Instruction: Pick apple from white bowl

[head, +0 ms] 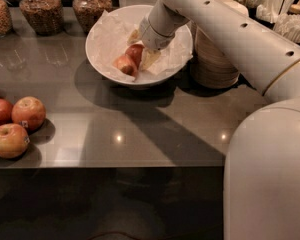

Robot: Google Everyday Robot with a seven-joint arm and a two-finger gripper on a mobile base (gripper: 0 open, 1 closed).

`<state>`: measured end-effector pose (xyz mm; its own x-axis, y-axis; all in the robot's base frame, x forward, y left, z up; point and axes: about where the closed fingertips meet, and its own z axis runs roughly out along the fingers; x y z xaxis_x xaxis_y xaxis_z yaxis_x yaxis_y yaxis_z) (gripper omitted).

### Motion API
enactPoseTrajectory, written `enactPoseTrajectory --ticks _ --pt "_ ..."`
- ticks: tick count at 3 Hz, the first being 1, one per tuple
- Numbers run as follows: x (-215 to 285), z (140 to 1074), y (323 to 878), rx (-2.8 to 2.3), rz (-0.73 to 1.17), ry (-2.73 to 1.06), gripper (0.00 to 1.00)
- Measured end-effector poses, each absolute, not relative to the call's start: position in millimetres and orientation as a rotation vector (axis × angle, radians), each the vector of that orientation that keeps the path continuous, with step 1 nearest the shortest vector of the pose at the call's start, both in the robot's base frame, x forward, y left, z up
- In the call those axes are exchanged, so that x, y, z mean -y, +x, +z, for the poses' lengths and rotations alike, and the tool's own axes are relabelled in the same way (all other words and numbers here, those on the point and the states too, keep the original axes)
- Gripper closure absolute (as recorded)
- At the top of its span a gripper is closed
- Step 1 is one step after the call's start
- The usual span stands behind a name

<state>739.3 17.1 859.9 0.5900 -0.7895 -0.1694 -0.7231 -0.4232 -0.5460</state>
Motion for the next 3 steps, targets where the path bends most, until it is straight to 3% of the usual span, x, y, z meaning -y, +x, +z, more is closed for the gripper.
enactPoseTrajectory --ticks 1,2,3 --pt "-17.0 859.7 738.6 -1.196 -0.149 -2.242 0.89" --pt "-13.8 867.6 733.0 -1.201 -0.151 -2.217 1.0" --pt "-9.6 891.4 724.8 -1.207 -0.129 -2.134 1.0"
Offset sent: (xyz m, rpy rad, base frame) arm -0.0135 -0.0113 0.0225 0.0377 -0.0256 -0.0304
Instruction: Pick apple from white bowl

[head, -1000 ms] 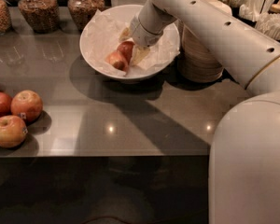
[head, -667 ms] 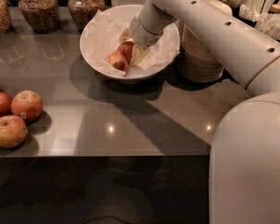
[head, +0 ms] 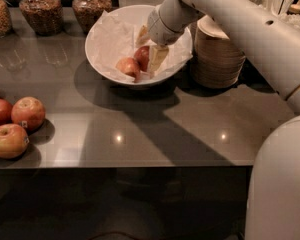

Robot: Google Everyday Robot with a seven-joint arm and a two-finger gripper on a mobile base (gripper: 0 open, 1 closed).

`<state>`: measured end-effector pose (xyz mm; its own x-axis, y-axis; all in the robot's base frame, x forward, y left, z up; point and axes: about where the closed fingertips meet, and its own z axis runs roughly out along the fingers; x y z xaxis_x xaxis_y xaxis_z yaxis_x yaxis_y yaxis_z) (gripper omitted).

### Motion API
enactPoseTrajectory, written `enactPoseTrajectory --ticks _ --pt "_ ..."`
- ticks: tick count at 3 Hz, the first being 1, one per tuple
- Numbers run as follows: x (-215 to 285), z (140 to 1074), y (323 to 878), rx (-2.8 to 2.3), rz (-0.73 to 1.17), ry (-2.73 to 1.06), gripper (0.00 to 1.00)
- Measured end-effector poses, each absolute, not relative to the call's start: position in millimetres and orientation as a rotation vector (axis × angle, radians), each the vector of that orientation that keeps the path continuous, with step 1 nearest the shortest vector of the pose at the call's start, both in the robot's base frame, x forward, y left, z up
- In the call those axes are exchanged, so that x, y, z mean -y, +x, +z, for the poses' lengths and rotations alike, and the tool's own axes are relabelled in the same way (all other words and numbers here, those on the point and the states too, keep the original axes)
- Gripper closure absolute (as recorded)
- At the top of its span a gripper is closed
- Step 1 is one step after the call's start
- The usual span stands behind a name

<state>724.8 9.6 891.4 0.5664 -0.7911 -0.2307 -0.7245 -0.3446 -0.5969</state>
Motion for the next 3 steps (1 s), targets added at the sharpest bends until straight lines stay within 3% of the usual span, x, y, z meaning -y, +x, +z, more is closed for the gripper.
enactPoseTrajectory --ticks 3 --pt "-2.0 966.3 696.8 -1.145 -0.141 -1.983 1.0"
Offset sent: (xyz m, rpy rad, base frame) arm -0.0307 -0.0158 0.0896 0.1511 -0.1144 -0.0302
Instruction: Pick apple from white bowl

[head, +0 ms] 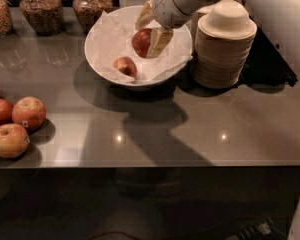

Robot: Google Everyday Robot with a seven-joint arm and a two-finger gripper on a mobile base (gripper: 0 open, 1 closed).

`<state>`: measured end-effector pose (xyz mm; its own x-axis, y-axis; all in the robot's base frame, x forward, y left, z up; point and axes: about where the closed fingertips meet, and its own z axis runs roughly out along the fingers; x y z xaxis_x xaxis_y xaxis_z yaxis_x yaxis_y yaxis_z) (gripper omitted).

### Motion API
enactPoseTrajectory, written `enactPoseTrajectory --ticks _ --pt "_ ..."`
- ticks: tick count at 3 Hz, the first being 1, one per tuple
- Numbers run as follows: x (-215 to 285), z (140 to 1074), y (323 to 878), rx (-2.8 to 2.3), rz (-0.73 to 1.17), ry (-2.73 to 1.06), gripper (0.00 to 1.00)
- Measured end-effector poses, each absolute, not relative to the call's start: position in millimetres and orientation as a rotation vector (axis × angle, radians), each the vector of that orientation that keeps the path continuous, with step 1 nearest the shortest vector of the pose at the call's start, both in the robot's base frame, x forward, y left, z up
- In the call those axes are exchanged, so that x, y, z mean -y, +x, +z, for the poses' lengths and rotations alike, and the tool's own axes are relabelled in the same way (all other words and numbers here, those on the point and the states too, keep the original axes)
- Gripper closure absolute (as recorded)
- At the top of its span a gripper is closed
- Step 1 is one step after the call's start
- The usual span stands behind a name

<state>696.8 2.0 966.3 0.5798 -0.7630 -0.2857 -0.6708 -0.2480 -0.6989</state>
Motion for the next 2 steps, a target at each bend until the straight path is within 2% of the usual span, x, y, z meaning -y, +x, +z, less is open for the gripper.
enactPoseTrajectory --ticks 2 --pt "8.1 1030.7 674.0 -1.093 -0.113 -1.862 1.0"
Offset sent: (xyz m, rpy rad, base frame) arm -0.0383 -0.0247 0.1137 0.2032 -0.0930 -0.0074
